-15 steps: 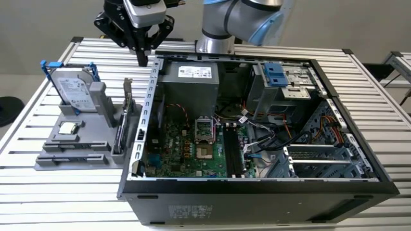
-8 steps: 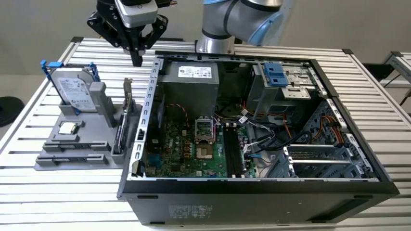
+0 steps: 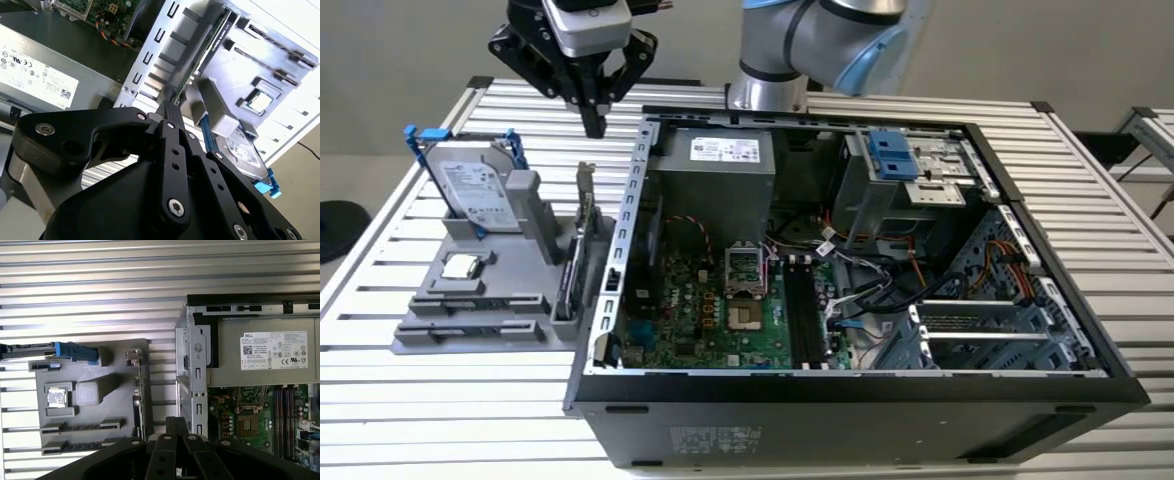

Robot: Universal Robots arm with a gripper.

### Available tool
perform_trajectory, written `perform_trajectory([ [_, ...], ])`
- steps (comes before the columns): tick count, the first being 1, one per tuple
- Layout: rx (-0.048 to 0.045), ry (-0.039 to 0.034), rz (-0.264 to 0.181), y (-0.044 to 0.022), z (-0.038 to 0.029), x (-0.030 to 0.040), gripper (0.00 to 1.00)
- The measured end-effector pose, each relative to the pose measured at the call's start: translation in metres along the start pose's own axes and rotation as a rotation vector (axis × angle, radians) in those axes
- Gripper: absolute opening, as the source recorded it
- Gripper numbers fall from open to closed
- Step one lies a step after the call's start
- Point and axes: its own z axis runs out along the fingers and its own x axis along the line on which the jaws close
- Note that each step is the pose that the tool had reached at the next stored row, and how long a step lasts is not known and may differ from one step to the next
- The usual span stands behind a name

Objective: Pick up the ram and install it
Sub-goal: 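Reach for the ram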

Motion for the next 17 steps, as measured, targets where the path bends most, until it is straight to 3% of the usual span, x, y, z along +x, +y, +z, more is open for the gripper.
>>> perform_trajectory([
  [17,0.0001,0.0,0.0,-0.0011,-0.0002,0.0191,0.0],
])
